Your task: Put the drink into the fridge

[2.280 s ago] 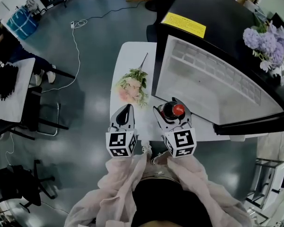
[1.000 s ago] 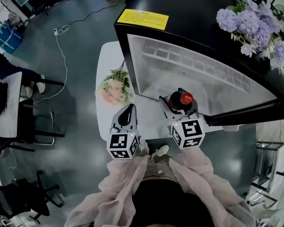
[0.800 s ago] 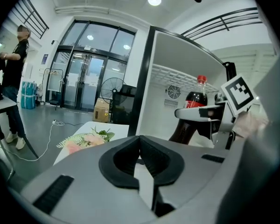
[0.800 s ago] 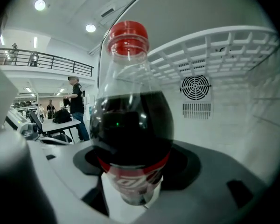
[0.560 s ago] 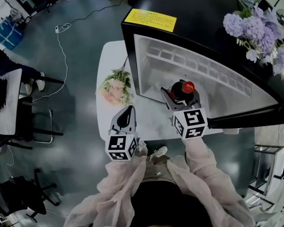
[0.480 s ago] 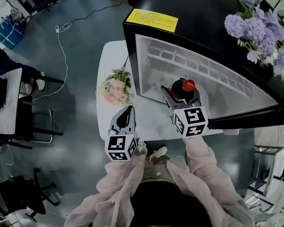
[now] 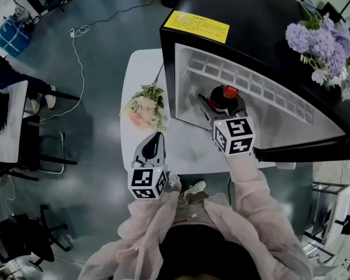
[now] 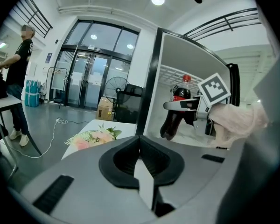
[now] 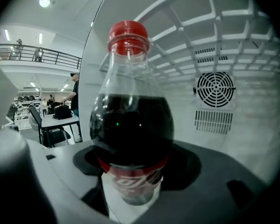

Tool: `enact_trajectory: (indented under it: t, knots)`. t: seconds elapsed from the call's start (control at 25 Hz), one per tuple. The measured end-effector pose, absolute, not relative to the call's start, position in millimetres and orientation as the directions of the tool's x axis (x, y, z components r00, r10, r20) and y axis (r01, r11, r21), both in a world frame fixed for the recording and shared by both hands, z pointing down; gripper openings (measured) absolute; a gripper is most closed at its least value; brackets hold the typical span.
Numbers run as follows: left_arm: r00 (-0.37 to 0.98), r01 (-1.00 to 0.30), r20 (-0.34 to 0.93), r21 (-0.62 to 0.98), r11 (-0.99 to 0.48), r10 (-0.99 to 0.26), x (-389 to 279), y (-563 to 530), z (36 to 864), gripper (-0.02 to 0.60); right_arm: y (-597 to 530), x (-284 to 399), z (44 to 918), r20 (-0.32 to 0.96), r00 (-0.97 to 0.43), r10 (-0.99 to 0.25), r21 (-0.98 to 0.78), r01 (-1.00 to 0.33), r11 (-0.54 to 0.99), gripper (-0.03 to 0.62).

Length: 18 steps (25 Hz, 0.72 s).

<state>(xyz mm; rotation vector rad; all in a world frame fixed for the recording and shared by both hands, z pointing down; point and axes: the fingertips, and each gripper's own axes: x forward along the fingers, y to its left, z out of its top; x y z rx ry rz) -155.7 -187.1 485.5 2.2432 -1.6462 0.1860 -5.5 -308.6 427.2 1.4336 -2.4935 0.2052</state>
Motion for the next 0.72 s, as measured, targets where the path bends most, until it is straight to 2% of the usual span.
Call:
enact_trajectory:
  t: [0.72]
  knots:
    - [0.293, -0.951, 0.338, 0.198, -0.237, -0.894, -168, -183, 497, 0.011, -365, -4, 441, 0.321, -0.475, -0.819, 0.02, -0.862, 0.507, 0.308]
